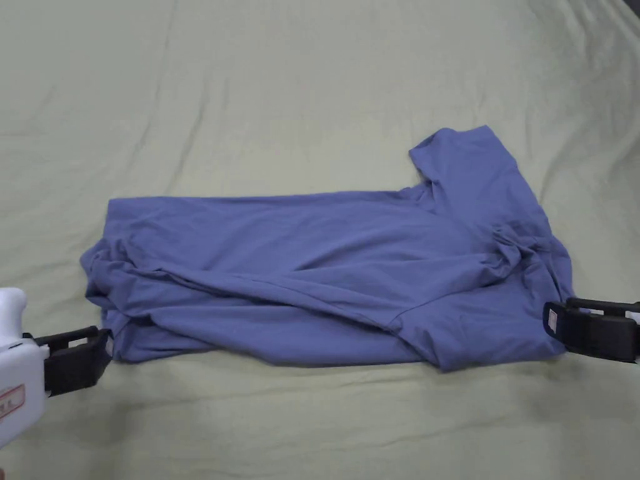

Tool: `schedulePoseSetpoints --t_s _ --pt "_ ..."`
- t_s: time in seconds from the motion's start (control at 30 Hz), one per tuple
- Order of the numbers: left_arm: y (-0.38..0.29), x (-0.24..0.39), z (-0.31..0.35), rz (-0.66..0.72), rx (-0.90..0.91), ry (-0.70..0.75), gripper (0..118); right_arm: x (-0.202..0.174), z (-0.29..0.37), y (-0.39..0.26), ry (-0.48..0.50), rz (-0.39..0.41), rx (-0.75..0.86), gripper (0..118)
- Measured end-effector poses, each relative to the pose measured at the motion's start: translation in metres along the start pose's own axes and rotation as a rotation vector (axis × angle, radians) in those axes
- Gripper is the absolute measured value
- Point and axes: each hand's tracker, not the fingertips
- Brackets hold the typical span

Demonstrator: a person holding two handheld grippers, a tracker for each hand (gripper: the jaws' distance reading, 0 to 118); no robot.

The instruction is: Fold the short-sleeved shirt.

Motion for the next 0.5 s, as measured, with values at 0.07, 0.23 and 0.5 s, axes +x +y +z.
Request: schedulePoseSetpoints --t_s 0.07,0.23,0.5 --pt "-0.003 0.002 0.035 0.036 0.068 0.001 87 -0.016 0.026 0.0 -0.005 0.036 0.068 105" --pt "-0.018 0.024 0.103 -0.006 0.154 -0.088 18 -0.063 0.088 -0.015 0.019 0.125 0.23 33" --pt "-0.007 0.049 0.127 -0.056 0.211 -0.093 0 -0.081 0.09 -0.02 0.106 0.102 0.246 5"
